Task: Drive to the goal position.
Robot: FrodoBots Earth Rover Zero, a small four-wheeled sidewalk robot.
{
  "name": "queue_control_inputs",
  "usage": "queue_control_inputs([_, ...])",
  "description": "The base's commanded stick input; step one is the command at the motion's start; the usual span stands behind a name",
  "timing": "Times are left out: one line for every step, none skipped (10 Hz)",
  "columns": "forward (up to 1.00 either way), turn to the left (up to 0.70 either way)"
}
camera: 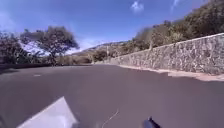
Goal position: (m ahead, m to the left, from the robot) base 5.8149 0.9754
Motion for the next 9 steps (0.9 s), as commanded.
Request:
queue_control_inputs([0.5, -0.15])
queue_control_inputs([0.5, -0.07])
queue_control_inputs([0.5, 0.0])
queue_control_inputs([0.5, 0.0])
queue_control_inputs([0.5, 0.0])
queue_control_inputs([0.5, 0.0])
queue_control_inputs([0.5, 0.0])
queue_control_inputs([0.5, 0.0])
queue_control_inputs([0.5, 0.0])
